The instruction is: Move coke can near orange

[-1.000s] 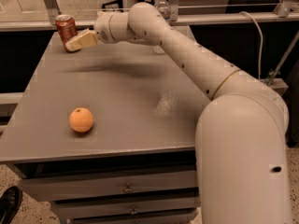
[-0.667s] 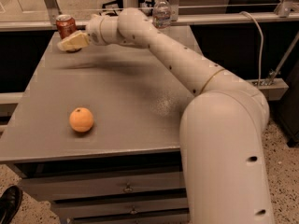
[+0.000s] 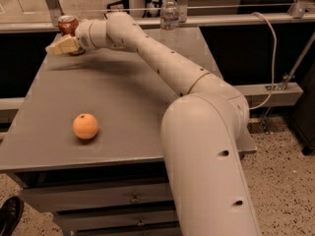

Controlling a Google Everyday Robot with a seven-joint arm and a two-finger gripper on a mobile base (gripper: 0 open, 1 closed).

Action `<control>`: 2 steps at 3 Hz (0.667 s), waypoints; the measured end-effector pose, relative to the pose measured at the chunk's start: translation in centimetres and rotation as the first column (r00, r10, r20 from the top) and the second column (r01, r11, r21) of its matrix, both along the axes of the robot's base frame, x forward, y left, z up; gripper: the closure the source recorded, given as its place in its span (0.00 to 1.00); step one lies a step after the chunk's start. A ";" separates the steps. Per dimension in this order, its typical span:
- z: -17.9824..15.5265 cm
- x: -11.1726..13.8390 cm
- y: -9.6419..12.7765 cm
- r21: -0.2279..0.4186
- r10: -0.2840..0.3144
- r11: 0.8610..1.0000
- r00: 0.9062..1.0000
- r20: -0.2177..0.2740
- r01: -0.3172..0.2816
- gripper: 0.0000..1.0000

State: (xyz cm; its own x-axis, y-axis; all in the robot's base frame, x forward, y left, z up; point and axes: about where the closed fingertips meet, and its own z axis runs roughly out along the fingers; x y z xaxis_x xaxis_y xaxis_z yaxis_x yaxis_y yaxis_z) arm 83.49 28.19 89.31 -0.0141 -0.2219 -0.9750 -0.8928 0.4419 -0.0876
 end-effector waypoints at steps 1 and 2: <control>-0.5 -0.1 0.9 0.010 0.011 1.000 1.000 -0.011 -0.011 0.25; -0.7 -0.4 0.3 0.016 0.004 1.000 1.000 -0.018 -0.003 0.50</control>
Offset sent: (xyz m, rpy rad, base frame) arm -0.0051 -0.0101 -0.0067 0.0233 0.0214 -0.0135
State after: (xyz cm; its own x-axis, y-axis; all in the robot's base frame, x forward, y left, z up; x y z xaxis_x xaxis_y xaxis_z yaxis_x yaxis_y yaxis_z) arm 83.12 28.53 88.60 -0.0312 -0.2062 -0.9780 -0.8957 0.4400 -0.0642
